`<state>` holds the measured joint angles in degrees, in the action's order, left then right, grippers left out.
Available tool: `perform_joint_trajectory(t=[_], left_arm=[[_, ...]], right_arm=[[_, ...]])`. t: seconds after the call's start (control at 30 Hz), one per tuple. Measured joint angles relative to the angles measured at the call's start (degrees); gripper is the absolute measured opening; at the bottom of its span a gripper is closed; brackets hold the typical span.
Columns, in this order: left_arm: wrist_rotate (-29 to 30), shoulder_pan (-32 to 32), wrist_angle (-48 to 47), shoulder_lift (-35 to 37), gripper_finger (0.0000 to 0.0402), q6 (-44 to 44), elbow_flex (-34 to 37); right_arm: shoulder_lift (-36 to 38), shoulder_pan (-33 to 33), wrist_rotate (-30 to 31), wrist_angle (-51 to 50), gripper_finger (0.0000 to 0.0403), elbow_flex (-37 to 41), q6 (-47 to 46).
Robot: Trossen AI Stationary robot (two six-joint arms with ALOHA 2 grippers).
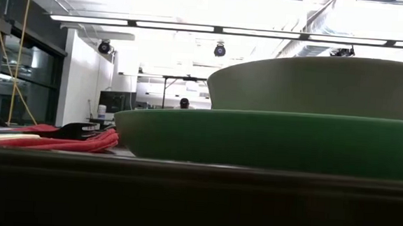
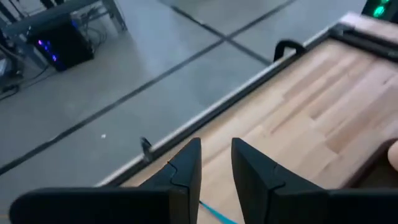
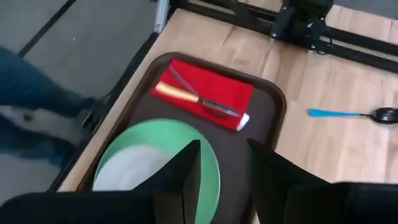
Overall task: Set up tray
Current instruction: Adjust the black serving tray
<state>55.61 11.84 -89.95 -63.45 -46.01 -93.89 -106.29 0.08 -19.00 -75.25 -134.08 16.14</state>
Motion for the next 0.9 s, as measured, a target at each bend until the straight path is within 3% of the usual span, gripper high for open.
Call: perform_joint_trajectory(t=[0.27, 0.5, 0.67, 0.9], left_arm=[[-4.56, -0.97, -0.06, 10.17, 0.0115, 9.99, 0.00], [-10.49, -0.97, -0.06, 11.88, 0.0115, 20.69, 0.02], [-11.01, -0.97, -0.06, 11.92, 0.0115, 25.64, 0.02], [-10.03, -0.97, -0.04, 12.64, 0.0115, 29.71, 0.02]], right_arm=[[-11.29, 4.32, 16.74, 13.99, 0.0102, 0.02, -19.85], [-18.90, 6.69, 20.27, 16.81, 0.0102, 0.01, -42.06], [-23.11, 9.02, 21.60, 16.92, 0.0102, 0.00, -55.23], [-26.54, 13.01, 21.63, 16.02, 0.0102, 0.00, -66.91]])
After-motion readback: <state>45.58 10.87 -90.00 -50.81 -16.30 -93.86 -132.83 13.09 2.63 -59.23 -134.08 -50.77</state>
